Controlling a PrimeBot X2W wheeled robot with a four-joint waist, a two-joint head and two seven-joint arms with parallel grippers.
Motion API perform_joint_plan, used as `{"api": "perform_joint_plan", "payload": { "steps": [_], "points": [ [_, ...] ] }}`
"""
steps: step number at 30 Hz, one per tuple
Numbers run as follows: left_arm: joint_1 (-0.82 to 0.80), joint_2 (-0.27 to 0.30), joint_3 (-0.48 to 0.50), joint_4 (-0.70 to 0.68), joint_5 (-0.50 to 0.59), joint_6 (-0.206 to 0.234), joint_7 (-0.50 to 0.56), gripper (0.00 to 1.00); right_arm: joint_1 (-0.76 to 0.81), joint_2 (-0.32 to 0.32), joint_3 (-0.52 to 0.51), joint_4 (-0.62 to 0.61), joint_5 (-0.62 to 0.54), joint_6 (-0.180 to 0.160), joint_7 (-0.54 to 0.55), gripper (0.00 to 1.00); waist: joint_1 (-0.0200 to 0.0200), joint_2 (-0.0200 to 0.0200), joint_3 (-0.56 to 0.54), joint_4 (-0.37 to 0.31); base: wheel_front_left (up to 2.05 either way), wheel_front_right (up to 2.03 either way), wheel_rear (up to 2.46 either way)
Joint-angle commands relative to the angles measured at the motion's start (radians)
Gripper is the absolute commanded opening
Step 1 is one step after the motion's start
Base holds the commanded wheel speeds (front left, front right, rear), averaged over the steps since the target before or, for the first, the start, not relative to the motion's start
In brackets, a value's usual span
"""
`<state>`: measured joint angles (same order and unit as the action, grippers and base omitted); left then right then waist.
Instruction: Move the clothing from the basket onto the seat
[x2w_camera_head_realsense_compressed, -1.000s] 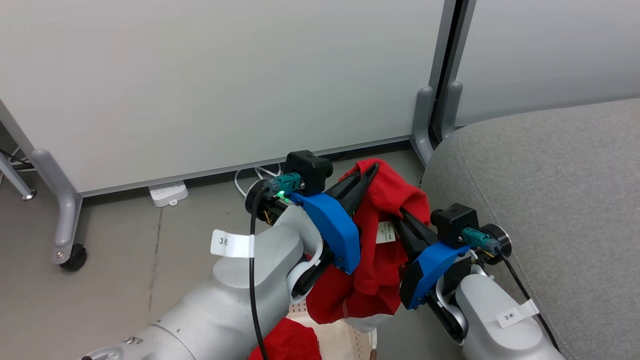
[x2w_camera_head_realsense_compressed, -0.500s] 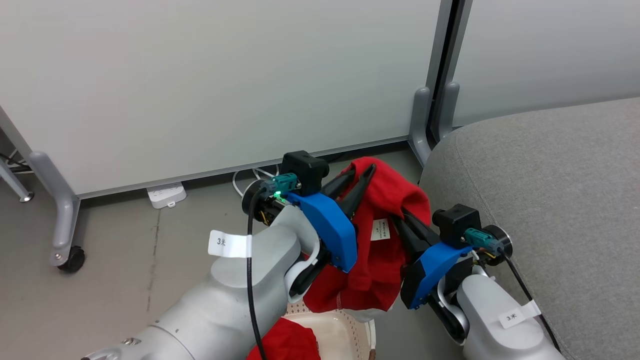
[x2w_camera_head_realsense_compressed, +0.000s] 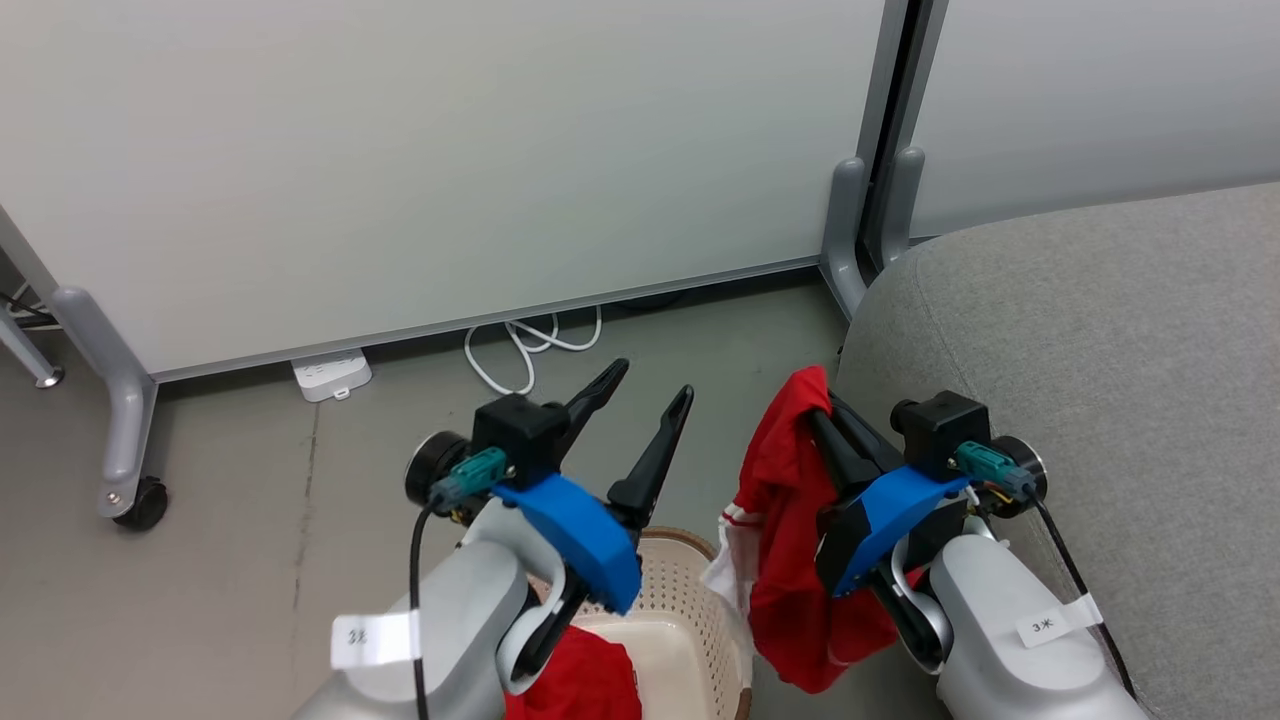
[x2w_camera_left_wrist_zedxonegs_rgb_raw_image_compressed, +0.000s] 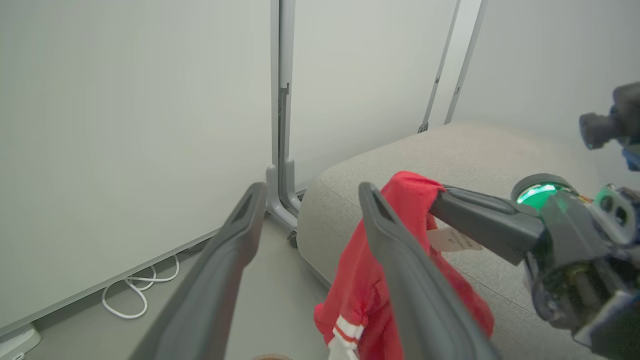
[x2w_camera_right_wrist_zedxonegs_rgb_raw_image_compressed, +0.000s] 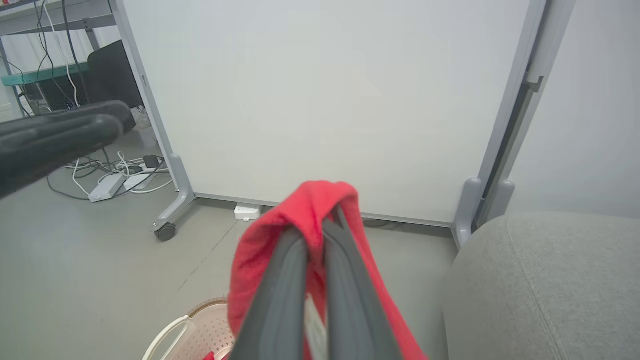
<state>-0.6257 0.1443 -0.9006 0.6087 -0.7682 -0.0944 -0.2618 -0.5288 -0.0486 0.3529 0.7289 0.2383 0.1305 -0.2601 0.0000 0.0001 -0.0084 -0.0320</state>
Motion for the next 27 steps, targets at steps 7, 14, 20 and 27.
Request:
{"api": "perform_joint_plan", "payload": {
  "steps": [7, 14, 20, 27],
  "points": [
    [0.21, 0.052, 0.186, -0.124, 0.166, -0.014, -0.004, 1.0, 0.022, -0.003, -0.03, -0.029, -0.014, 0.0, -0.007, 0.0, 0.0, -0.0001, 0.003, -0.003, 0.0, 0.0, 0.0],
    [0.341, 0.054, 0.315, -0.185, 0.267, -0.029, -0.004, 1.0, 0.037, -0.003, -0.052, -0.044, -0.02, 0.0, -0.007, 0.0, 0.0, -0.0001, 0.003, 0.002, 0.0, 0.0, 0.0],
    [0.398, 0.038, 0.381, -0.203, 0.314, -0.036, -0.004, 1.0, 0.044, -0.003, -0.057, -0.051, -0.021, 0.0, -0.007, 0.0, 0.0, -0.0001, 0.003, 0.003, 0.0, 0.0, 0.0],
    [0.42, 0.025, 0.404, -0.204, 0.332, -0.039, -0.004, 1.0, 0.048, -0.003, -0.055, -0.049, -0.023, 0.0, -0.007, 0.0, 0.0, -0.0001, 0.005, -0.006, 0.0, 0.0, 0.0]
  ]
}}
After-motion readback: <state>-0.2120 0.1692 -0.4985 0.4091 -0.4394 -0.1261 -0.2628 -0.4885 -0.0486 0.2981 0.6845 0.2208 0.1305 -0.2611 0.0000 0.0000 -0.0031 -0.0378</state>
